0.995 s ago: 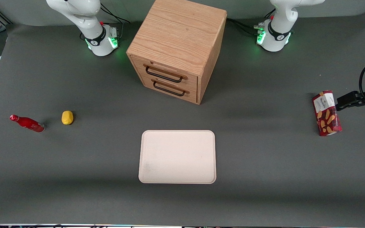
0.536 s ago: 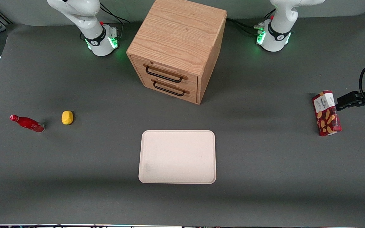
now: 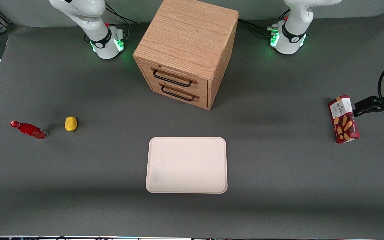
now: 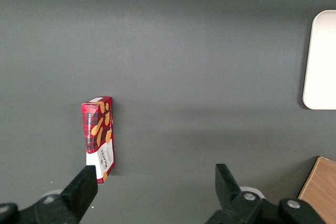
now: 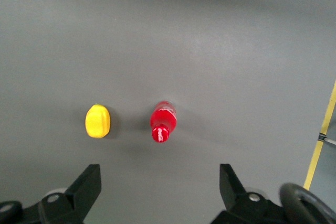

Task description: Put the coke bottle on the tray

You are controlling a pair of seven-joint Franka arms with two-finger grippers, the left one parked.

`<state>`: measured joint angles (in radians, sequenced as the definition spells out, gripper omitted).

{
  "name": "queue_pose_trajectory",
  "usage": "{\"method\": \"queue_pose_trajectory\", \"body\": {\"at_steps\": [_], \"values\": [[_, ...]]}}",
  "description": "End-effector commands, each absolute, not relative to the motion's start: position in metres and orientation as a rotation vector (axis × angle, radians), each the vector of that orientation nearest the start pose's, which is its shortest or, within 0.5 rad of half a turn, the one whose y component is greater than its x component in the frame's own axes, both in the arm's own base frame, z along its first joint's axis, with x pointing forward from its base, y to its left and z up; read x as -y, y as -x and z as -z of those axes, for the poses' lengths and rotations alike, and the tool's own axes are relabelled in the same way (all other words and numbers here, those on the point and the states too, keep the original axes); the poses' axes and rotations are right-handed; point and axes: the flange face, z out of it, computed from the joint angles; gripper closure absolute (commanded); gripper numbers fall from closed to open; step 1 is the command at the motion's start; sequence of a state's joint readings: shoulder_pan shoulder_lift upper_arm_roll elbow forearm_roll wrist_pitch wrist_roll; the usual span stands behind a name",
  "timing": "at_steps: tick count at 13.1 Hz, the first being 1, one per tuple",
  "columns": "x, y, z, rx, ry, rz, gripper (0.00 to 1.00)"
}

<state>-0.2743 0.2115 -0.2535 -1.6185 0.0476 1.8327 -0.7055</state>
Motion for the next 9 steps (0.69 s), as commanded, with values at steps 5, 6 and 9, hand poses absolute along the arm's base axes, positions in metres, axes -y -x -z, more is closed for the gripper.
{"method": "queue_pose_trajectory", "body": {"at_steps": [5,6,9], "values": [[0.296,-0.525,-0.418,0.248,3.135,0.107,0.0],[0.296,-0.522,-0.405,0.248,3.144,0.12,0.0],[0.295,-0.512,-0.38,0.24,3.153,0.126,0.0]]}}
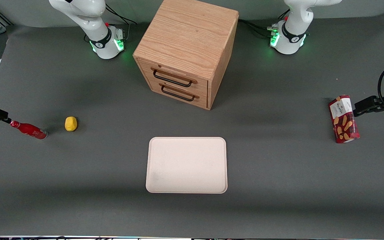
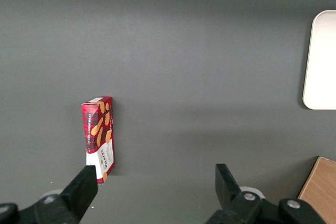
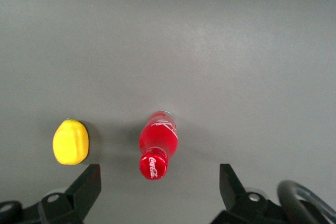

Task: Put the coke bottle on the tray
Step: 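Lower the right gripper around the bottle neck and close it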

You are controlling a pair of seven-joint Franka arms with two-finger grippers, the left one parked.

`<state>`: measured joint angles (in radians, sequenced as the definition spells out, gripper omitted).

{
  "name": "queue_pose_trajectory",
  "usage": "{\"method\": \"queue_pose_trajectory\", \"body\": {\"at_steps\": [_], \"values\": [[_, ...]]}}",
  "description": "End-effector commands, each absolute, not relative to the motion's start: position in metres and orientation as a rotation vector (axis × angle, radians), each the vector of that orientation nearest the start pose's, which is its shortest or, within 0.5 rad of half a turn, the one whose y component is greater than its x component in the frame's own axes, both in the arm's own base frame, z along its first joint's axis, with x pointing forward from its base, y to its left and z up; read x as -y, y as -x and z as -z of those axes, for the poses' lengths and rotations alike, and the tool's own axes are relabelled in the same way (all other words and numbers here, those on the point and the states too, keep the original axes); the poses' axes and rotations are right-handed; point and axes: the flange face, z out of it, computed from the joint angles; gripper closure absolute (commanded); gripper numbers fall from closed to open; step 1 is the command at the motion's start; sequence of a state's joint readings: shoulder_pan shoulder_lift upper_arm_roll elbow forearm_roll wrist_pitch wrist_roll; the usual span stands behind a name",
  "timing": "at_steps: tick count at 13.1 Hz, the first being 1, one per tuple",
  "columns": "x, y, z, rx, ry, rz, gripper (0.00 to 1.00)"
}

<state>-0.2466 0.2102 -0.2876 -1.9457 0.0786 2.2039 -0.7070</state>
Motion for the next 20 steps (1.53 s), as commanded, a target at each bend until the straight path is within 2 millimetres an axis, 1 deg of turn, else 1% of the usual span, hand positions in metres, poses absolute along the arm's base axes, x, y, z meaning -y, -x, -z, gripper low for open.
{"method": "queue_pose_trajectory", "body": {"at_steps": [1,3,7,9,11,16,17,19,20], "values": [[0.294,-0.51,-0.373,0.248,3.158,0.136,0.0],[0.294,-0.504,-0.356,0.27,3.173,0.162,0.0],[0.295,-0.504,-0.335,0.301,3.092,0.222,0.0],[0.295,-0.504,-0.333,0.303,3.091,0.218,0.0],[0.296,-0.504,-0.328,0.305,3.091,0.205,0.0],[0.296,-0.505,-0.324,0.304,3.093,0.2,0.0],[0.296,-0.505,-0.324,0.306,3.094,0.199,0.07],[0.296,-0.505,-0.325,0.315,3.096,0.192,0.43],[0.296,-0.505,-0.326,0.316,3.097,0.188,0.6]]}}
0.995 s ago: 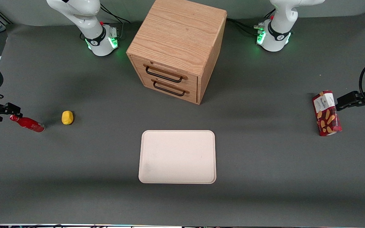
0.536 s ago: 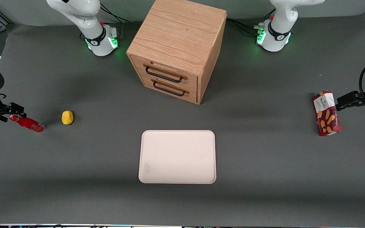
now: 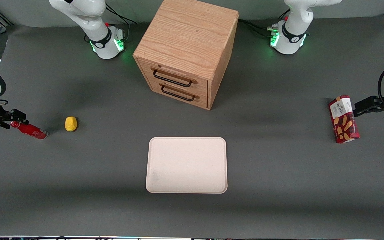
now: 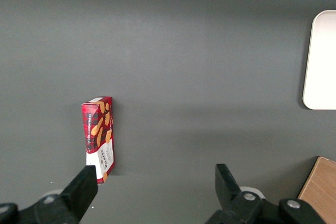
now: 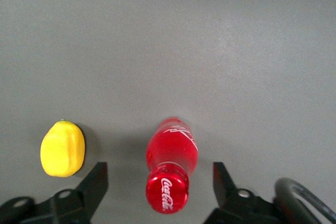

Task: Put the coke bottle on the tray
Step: 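Lower the right gripper around the bottle neck and close it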

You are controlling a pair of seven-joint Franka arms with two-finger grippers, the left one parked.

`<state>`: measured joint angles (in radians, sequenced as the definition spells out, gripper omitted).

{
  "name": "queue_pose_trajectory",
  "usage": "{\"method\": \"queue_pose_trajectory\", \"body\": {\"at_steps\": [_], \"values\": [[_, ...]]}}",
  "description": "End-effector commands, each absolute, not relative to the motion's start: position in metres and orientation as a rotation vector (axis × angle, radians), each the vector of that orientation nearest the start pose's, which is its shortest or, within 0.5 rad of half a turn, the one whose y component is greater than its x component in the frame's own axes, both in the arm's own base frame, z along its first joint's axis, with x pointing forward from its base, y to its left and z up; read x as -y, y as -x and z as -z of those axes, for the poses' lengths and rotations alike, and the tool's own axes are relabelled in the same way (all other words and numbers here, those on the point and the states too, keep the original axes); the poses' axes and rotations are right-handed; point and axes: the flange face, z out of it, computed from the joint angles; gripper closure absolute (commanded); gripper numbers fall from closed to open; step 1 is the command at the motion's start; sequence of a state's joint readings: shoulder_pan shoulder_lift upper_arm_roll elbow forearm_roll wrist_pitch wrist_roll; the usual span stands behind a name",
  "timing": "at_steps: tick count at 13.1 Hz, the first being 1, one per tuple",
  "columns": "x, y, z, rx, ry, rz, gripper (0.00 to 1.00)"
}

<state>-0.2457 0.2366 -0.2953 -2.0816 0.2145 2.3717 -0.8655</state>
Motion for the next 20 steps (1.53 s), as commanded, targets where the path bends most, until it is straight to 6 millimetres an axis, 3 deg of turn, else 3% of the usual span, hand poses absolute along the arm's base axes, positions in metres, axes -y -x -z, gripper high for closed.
{"method": "queue_pose_trajectory", "body": {"at_steps": [1,3,8,9,13,17,20], "values": [[0.296,-0.506,-0.327,0.318,3.097,0.19,0.73],[0.295,-0.506,-0.329,0.322,3.097,0.188,1.0],[0.293,-0.507,-0.333,0.362,3.11,0.17,1.0],[0.293,-0.513,-0.342,0.373,3.109,0.156,1.0],[0.293,-0.534,-0.399,0.352,3.129,0.052,1.0],[0.287,-0.546,-0.475,0.346,3.141,-0.066,1.0],[0.283,-0.542,-0.538,0.352,3.142,-0.067,1.0]]}}
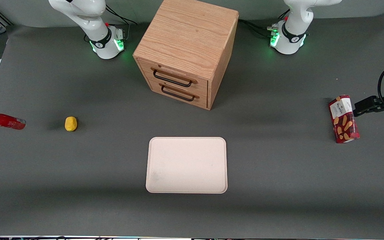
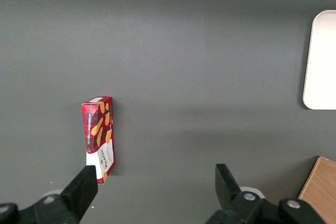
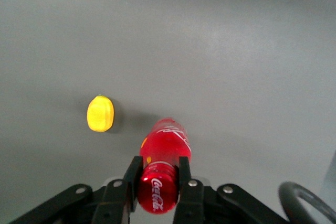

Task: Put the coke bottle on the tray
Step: 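Lower the right gripper around the bottle neck and close it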

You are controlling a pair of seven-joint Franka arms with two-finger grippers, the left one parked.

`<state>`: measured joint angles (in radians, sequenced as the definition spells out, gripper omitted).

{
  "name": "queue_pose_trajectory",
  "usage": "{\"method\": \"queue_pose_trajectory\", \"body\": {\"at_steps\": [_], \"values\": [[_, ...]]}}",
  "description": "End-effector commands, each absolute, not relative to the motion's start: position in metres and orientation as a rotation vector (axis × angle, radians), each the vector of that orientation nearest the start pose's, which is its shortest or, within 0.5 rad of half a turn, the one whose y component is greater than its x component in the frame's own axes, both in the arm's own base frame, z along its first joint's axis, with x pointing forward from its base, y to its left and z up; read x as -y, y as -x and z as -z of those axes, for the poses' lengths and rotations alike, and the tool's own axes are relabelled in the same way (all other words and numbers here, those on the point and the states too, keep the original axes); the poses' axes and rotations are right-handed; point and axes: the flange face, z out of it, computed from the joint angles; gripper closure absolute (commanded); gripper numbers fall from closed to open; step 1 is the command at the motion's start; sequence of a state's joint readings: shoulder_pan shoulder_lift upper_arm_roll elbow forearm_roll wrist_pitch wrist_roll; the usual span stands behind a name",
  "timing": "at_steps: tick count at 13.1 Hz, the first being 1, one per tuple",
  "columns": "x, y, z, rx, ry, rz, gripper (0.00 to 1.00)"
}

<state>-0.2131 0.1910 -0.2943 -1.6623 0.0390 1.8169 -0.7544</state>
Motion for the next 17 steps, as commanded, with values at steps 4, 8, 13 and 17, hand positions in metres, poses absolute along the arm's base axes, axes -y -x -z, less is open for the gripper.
{"method": "queue_pose_trajectory", "body": {"at_steps": [4,8,13,17], "values": [[0.283,-0.53,-0.598,0.341,3.156,-0.093,1.0],[0.234,-0.539,-0.616,0.266,3.161,-0.116,1.0],[0.114,-0.572,-0.63,0.194,3.165,-0.102,1.0],[-0.014,-0.59,-0.637,0.134,3.172,-0.052,1.0]]}}
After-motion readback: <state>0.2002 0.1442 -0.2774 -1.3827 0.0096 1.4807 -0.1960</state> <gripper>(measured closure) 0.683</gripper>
